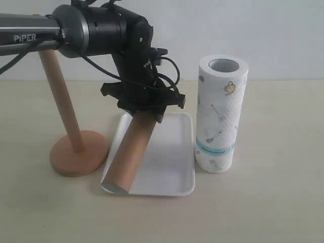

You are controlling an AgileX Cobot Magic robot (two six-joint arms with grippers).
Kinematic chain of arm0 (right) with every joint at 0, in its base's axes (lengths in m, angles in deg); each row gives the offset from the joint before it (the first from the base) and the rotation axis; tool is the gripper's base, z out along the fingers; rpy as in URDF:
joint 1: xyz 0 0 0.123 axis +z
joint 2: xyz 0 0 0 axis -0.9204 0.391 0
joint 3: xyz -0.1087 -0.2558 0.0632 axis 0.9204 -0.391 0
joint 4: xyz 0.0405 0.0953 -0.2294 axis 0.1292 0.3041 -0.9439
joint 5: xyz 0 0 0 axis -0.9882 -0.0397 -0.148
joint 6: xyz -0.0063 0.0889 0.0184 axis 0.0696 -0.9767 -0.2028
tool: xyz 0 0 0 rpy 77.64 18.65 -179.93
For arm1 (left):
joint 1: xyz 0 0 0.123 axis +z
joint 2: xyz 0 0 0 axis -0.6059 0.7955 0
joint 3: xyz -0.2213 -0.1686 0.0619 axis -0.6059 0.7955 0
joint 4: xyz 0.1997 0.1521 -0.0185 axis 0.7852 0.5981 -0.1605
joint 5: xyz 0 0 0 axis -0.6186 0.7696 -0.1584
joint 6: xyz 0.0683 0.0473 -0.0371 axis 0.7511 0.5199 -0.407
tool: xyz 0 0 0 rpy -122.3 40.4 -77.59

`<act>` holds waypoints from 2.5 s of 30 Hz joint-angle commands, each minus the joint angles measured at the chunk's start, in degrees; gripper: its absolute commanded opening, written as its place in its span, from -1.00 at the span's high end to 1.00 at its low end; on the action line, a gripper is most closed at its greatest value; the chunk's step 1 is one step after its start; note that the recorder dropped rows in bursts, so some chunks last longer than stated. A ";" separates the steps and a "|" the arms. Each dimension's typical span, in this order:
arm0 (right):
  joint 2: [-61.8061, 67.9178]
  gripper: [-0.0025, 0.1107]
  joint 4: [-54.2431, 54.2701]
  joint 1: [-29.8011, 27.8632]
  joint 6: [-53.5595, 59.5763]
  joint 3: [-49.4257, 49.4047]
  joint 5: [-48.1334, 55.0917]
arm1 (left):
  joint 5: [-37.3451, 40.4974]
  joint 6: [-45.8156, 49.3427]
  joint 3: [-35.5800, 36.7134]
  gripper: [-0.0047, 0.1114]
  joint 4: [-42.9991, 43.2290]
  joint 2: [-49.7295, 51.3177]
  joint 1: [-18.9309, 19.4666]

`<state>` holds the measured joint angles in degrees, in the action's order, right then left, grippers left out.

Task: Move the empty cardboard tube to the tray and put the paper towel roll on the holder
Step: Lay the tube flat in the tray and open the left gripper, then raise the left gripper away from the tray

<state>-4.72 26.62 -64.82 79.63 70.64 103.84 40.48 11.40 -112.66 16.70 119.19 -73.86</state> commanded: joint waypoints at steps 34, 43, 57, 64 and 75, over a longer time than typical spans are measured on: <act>-0.30 0.84 -0.36 -0.34 0.00 0.04 -0.42 | 12.11 9.85 -14.04 0.85 -12.60 10.69 6.25; -0.30 0.84 -0.36 -0.34 0.00 0.04 -0.42 | 14.49 9.85 -17.16 -0.04 -12.46 13.21 6.25; -0.30 0.84 -0.36 -0.34 0.00 0.04 -0.42 | 14.49 9.85 -17.95 -0.05 -11.93 12.29 6.25; -0.30 0.84 -0.36 -0.34 0.00 0.04 -0.42 | 14.49 9.85 -24.95 -0.03 -11.93 8.49 6.25; -0.30 0.84 -0.36 -0.34 0.00 0.04 -0.42 | 14.49 11.54 -26.17 0.85 -9.79 0.36 6.25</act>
<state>-4.72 26.62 -64.82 79.63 70.64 103.84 54.94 21.75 -138.49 6.37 122.52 -67.79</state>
